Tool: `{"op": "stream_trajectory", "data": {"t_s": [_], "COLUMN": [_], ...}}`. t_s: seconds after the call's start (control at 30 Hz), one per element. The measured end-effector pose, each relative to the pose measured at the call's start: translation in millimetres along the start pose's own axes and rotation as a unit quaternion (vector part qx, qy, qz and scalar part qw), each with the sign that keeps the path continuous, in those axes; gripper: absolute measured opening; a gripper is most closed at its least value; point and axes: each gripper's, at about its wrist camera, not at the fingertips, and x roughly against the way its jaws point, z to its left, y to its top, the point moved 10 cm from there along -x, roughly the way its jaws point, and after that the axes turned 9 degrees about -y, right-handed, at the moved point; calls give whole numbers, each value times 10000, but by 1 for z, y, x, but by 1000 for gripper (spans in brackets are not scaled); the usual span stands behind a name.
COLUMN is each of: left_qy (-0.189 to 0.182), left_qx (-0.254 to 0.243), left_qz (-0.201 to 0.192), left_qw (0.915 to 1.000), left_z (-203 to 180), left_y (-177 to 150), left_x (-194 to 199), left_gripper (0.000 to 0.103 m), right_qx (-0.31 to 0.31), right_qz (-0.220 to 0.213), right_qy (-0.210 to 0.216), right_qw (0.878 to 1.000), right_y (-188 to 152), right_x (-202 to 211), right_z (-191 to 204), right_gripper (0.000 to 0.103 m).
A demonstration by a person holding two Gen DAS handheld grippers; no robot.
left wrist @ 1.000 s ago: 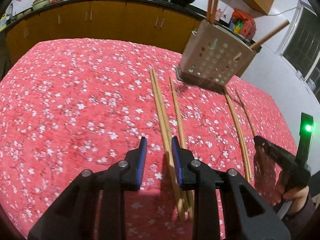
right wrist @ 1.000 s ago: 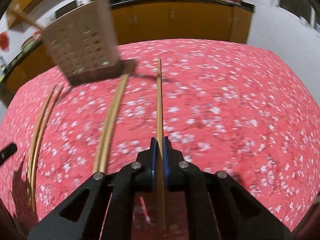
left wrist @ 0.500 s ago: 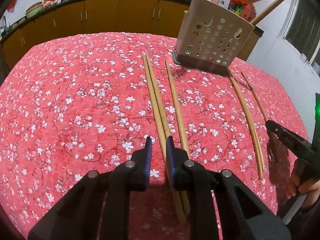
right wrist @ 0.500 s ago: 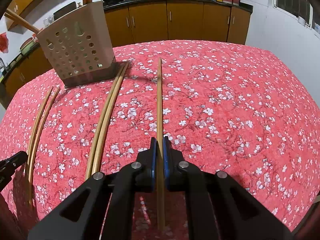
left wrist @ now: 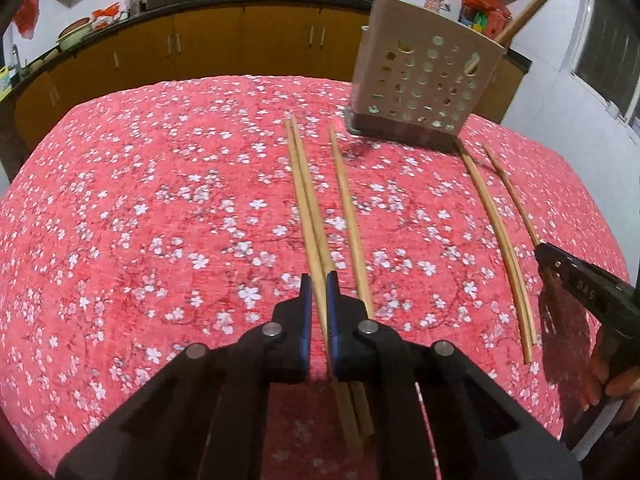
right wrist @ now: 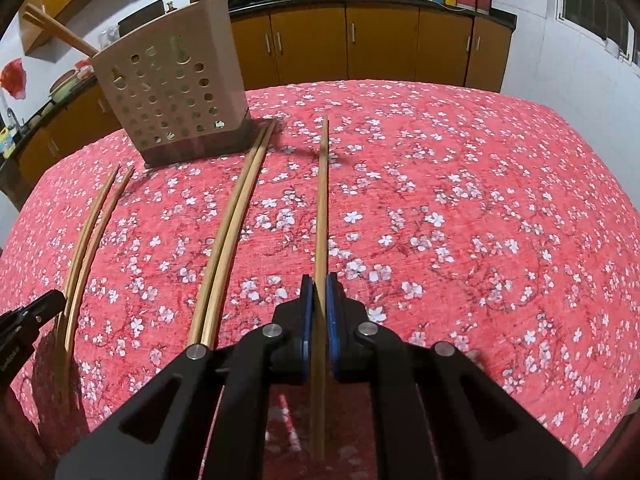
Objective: Organize utensils
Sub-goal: 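Grasp a third wooden chopstick with the right tool while the left tool grasps one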
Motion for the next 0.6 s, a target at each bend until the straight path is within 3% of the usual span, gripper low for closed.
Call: {"op": "stream_trajectory", "data": {"t_s": [0.4, 0.6], "left_qy": [43, 360], "left_qx": [-14, 151], "left_qz": [54, 0], "left_qw": [10000, 9992], "left_z": [4, 40], "left_y": [-3, 15], "left_x": [-3, -8], "left_gripper": [9, 8], "right_qx": [119, 142], "right_qz": [-63, -75], "right_qy": [-52, -11], "right_qw": [9999, 9999], "right_y": [-1, 5], "right_x": [1, -5], "right_z": [3, -1], "right_gripper": [8, 8]}}
